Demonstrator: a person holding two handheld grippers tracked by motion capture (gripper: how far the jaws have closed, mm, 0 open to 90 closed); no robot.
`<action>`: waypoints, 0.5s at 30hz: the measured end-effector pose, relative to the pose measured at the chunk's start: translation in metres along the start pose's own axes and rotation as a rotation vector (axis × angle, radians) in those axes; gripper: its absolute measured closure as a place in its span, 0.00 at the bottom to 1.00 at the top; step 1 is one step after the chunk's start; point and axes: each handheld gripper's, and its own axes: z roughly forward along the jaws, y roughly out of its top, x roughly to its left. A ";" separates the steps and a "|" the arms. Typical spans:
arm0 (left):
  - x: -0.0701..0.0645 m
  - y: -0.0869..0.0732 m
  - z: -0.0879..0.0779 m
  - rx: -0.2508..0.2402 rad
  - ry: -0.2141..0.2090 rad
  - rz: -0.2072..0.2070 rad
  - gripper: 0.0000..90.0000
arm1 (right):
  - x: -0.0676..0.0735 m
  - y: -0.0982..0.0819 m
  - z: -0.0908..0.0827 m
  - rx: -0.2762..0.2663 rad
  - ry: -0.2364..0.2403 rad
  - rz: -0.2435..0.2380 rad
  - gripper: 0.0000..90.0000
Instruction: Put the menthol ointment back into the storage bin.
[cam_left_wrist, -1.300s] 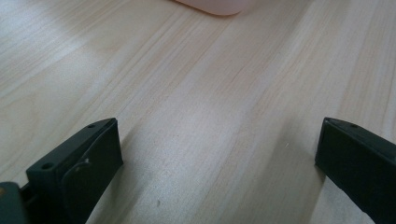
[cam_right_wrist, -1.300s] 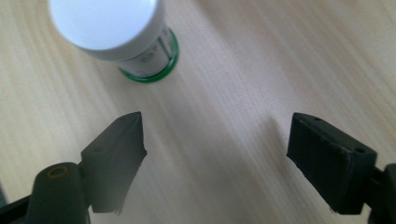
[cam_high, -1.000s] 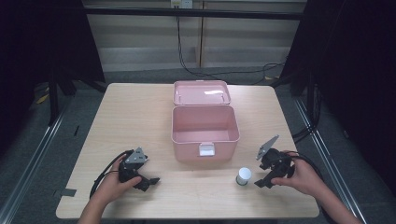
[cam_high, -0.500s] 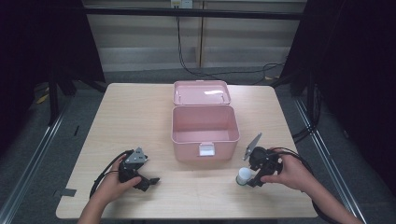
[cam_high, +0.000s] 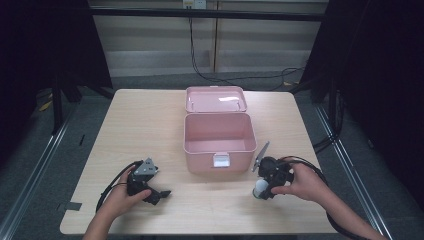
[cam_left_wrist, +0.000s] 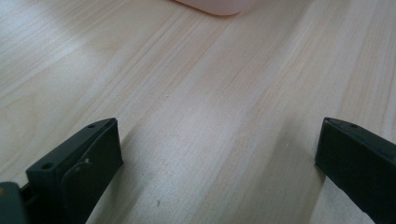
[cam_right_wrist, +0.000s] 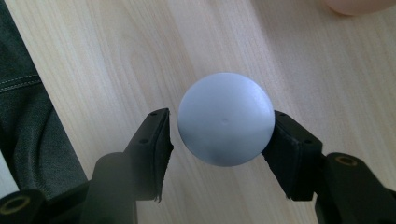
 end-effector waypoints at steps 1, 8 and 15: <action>0.000 0.000 0.000 0.000 0.000 0.000 0.00 | 0.000 0.001 0.000 0.001 0.000 -0.002 0.49; 0.000 0.000 0.000 -0.001 0.000 0.000 0.00 | 0.000 0.004 0.000 0.009 0.000 0.006 0.55; 0.000 0.000 0.000 0.000 0.000 0.000 0.00 | 0.002 0.006 -0.002 0.021 0.008 -0.008 0.56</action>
